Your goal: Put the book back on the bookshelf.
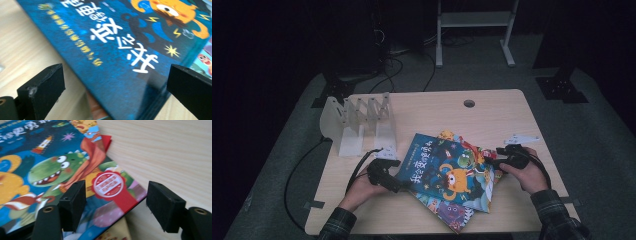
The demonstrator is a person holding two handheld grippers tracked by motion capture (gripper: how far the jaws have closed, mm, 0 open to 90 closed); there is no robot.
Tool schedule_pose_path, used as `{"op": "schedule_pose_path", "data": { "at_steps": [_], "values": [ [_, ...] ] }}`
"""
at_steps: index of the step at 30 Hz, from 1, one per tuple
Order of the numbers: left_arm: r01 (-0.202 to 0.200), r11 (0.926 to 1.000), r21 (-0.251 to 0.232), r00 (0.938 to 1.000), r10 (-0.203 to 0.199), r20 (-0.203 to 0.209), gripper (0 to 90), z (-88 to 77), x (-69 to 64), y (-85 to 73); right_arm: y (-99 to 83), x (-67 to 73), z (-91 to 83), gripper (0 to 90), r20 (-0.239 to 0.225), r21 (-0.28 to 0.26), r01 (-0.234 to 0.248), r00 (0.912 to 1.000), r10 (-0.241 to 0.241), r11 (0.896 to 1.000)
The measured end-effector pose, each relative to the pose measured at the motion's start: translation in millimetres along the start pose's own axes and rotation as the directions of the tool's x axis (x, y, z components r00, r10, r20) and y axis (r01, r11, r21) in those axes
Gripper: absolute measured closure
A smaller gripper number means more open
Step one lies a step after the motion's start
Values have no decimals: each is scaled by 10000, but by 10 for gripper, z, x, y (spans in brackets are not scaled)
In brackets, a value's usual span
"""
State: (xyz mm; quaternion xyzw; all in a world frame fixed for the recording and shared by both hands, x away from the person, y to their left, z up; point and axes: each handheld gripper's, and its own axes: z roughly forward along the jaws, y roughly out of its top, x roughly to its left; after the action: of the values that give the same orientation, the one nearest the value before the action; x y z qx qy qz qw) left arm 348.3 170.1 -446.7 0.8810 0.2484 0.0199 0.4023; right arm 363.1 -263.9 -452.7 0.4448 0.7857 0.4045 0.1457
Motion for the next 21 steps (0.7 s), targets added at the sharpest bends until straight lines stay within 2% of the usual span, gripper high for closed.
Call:
{"op": "schedule_pose_path", "data": {
  "at_steps": [1, 3, 6, 11, 15, 16, 21],
  "values": [
    [-91, 9999, 68, 10000, 91, 31, 8, 14, -23, 12, -4, 7, -2, 317, -6, -12, -10, 10000, 10, 10000],
    [-296, 9993, 209, 9994, 299, -183, 0, 21, -56, 28, 4, 23, -1, 319, 83, 4, 147, 9999, -147, 9999],
    [-101, 9999, -13, 9999, 101, 43, 1, -23, -80, 9, 32, 40, 32, 338, 107, -65, 430, 9990, -429, 9991],
    [-251, 9996, 116, 9997, 251, 21, 1, -68, -137, -18, 83, 57, 96, 340, 18, -88, 635, 9980, -635, 9979],
    [-188, 9998, -70, 9998, 189, 107, 1, -107, -180, -29, 119, 60, 150, 340, -104, -151, 789, 9968, -790, 9968],
    [-64, 9996, -265, 9987, 78, 506, 20, -113, -193, -30, 141, 60, 175, 341, -203, -127, 865, 9960, -868, 9962],
    [-177, 9996, -206, 9992, 184, 348, 20, -101, -236, -30, 180, 59, 231, 313, -383, -117, 769, 9963, -773, 9970]
  ]
}}
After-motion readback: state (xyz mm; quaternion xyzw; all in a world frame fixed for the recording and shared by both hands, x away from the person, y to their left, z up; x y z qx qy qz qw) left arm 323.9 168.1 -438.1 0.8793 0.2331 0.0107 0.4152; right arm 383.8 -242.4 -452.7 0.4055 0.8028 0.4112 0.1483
